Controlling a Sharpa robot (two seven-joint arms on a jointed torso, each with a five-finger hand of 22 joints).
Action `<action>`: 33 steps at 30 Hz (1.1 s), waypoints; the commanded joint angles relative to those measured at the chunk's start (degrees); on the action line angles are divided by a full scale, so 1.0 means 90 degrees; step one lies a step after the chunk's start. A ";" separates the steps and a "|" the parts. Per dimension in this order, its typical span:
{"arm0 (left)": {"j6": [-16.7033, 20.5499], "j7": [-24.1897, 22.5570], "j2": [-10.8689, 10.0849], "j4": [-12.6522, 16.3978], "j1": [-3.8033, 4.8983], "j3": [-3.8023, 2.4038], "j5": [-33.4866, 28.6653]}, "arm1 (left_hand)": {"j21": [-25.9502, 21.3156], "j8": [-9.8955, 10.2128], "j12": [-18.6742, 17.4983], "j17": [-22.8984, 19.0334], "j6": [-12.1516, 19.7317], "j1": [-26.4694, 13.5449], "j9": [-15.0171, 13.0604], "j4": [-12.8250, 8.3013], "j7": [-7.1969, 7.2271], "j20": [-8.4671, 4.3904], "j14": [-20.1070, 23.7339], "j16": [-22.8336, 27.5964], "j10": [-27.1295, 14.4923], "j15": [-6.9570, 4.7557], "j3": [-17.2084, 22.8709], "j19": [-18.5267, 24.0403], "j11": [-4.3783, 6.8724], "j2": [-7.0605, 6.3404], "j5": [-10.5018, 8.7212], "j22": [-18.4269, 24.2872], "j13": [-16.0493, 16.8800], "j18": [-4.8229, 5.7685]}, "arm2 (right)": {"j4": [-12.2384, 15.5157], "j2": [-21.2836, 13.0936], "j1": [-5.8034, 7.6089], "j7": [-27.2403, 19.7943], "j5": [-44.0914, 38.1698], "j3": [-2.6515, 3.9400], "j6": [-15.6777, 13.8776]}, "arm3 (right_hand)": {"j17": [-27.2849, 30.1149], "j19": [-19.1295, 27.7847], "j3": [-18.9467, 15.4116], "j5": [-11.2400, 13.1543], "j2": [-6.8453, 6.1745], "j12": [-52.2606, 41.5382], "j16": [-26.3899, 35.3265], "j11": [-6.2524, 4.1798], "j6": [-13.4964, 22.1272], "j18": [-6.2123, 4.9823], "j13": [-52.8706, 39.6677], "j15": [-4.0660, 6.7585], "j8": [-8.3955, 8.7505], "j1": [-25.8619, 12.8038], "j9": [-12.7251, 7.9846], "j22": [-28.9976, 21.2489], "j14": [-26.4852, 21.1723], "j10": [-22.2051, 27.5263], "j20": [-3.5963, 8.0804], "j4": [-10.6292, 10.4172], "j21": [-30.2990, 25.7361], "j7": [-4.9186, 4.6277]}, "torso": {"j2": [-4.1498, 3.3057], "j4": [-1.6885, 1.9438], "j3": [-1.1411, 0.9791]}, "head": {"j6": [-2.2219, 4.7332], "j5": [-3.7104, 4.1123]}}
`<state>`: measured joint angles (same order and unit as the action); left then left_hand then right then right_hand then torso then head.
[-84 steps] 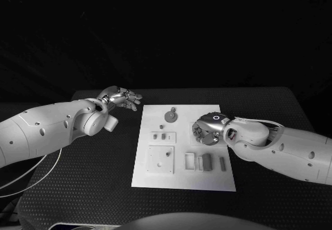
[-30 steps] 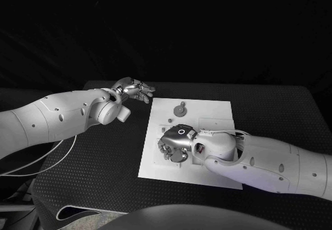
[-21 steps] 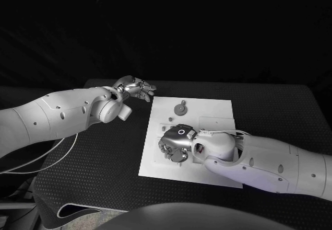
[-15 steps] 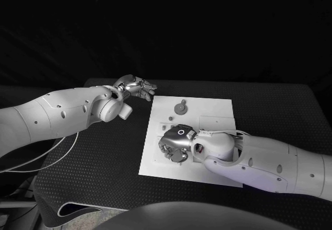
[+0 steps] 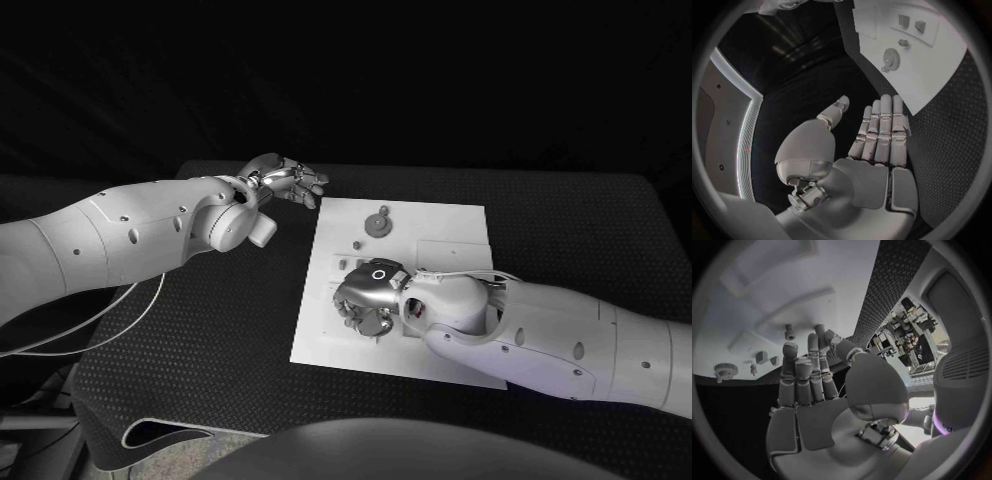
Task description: Assemble the parts on the task board
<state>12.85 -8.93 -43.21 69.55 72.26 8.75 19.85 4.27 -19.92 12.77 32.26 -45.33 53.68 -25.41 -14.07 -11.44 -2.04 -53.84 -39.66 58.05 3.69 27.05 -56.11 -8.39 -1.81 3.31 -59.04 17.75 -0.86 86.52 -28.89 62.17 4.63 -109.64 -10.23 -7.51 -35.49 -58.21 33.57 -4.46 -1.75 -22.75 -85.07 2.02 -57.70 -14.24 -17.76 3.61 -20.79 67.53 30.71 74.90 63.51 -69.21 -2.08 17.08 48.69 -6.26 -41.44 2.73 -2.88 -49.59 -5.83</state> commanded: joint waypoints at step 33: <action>-0.0139 -0.0003 0.0017 0.0009 0.0004 -0.0005 -0.0037 | -0.0034 0.0018 -0.0028 0.0020 0.0036 -0.0034 0.0013 0.0025 0.0004 -0.0002 -0.0041 0.0055 -0.0041 -0.0006 0.0005 -0.0034 -0.0012 -0.0012 -0.0004 0.0011 0.0001 -0.0031 | -0.0215 0.0055 -0.0013 -0.0108 0.0181 -0.0257 0.0062 | -0.0045 0.0053 -0.0047 -0.0019 -0.0817 0.0521 0.0018 0.0329 0.0677 -0.0085 0.0023 -0.0258 0.0421 -0.0451 -0.0068 0.0088 -0.0185 0.0669 -0.0104 -0.0134 -0.0103 -0.0245 | 0.0003 -0.0006 -0.0006 | -0.0016 0.0017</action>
<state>12.38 -8.74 -43.13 69.53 72.27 8.76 19.81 4.27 -19.92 12.77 32.37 -45.33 53.68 -25.37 -14.07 -11.44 -2.04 -53.84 -39.44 58.05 3.69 27.05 -56.11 -8.39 -1.81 3.31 -59.00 17.75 -0.86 84.82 -28.18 62.38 3.82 -108.62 -12.23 -8.64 -35.88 -57.59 33.23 -4.66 -8.77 -18.05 -85.08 4.93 -51.80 -14.70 -17.60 1.39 -17.11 63.50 30.11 74.90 61.74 -63.26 -2.68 16.01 48.04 -8.34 -41.41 2.65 -2.93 -49.75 -5.74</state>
